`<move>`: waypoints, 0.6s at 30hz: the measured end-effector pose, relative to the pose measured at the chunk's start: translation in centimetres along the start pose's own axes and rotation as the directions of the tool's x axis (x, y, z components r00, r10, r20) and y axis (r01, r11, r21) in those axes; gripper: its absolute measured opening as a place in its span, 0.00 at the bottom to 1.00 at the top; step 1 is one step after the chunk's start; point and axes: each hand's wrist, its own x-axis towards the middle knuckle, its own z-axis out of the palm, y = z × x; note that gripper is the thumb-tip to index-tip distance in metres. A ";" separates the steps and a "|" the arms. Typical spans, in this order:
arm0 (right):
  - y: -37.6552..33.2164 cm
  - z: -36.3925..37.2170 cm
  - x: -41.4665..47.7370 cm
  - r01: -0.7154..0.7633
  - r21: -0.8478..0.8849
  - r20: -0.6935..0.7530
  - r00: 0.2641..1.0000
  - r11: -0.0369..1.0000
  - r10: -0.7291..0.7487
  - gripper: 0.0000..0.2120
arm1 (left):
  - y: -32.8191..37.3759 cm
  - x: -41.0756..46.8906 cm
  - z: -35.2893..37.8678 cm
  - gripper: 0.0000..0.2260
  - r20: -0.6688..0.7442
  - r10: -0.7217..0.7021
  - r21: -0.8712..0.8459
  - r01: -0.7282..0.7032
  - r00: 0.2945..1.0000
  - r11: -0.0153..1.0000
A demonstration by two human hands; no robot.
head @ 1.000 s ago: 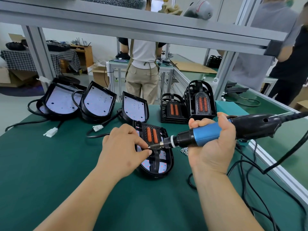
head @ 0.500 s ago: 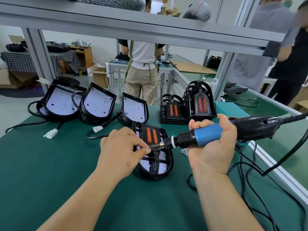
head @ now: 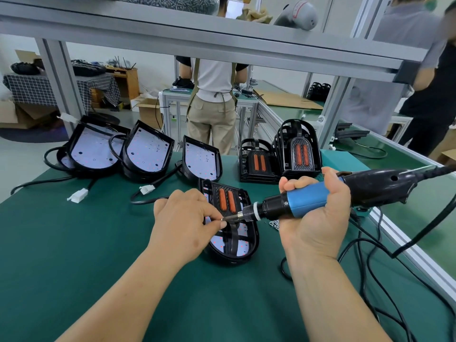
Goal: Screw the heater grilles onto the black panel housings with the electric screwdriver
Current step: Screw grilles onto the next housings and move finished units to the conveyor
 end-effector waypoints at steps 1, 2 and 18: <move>-0.1 -0.1 0.2 0.010 0.011 0.008 1.000 1.000 -0.011 0.11 | 0.0 0.0 0.1 0.05 -0.002 0.001 0.004 -0.001 1.000 1.000; -0.1 0.0 0.1 0.050 0.001 0.013 0.999 0.999 -0.050 0.10 | 0.0 0.0 0.1 0.05 -0.003 0.002 0.007 -0.002 1.000 1.000; 1.1 -0.4 0.2 0.218 -0.090 0.167 0.965 0.972 -0.201 0.07 | -1.6 -1.1 0.1 0.37 0.625 -0.292 -0.488 0.653 0.724 0.579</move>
